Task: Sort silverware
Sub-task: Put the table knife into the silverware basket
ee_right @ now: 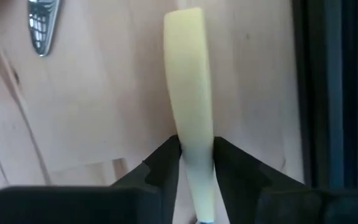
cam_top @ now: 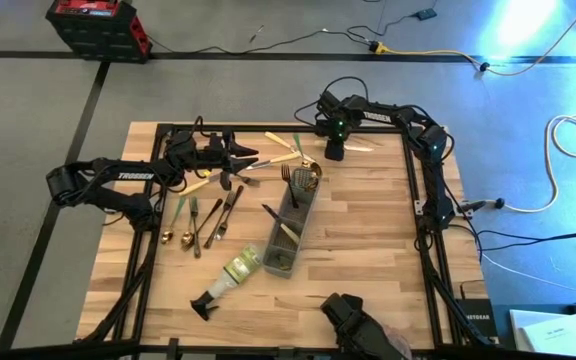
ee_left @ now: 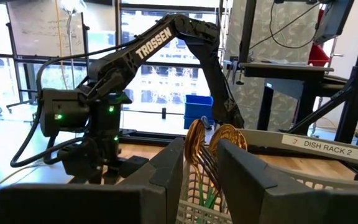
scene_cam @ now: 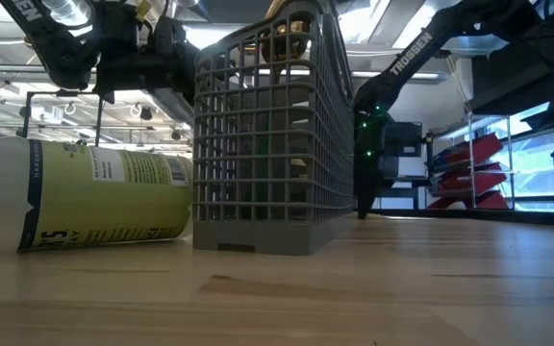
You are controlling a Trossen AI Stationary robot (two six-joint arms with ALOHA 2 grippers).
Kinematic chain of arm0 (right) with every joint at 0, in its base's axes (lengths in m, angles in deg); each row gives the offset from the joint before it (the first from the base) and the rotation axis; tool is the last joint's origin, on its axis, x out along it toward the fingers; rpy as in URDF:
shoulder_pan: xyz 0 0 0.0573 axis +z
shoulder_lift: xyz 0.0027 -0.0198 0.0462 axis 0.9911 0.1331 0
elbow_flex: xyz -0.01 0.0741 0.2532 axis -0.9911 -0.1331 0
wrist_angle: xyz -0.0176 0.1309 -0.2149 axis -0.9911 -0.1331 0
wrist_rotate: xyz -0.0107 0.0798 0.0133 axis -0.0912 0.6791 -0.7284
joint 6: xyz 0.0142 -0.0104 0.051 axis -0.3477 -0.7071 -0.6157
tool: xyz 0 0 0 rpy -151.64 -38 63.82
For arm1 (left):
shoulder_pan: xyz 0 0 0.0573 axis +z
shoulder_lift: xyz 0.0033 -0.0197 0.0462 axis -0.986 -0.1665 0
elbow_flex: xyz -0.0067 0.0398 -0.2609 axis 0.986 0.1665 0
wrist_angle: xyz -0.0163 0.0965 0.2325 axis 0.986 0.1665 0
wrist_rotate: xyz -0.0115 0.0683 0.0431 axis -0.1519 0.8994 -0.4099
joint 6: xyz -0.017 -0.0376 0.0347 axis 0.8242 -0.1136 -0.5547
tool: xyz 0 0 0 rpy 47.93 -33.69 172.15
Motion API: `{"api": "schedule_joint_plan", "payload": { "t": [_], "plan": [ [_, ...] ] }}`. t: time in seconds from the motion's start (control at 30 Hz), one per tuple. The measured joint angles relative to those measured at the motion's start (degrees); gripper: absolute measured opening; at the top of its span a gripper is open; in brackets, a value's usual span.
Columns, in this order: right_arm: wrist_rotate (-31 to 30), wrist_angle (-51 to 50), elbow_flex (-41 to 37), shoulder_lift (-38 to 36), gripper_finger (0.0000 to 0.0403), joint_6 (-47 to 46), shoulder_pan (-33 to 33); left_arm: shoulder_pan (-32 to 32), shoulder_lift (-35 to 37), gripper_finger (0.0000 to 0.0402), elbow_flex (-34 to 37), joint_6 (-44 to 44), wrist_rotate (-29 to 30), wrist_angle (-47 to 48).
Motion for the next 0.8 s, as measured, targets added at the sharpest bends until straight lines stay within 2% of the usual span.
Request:
{"api": "schedule_joint_plan", "payload": {
  "t": [0.2,0.43,0.67,0.8],
  "plan": [
    [0.0,-1.5,0.1,-0.1,0.0030,0.0,0.1,0.0,0.0,0.0084,0.0,-0.1,0.0,0.0],
    [0.0,-1.8,0.0,-0.1,0.0064,0.0,0.1,0.0,0.0,0.0084,0.0,-0.1,0.0,0.0],
    [0.0,-2.8,0.0,-0.1,0.0036,0.0,0.1,0.0,0.0,0.0084,0.0,-0.1,0.0,0.0],
    [0.0,-3.8,0.1,-0.1,0.0038,-0.1,0.4,0.0,0.0,0.0084,0.0,-0.1,0.0,0.0]
  ]
}}
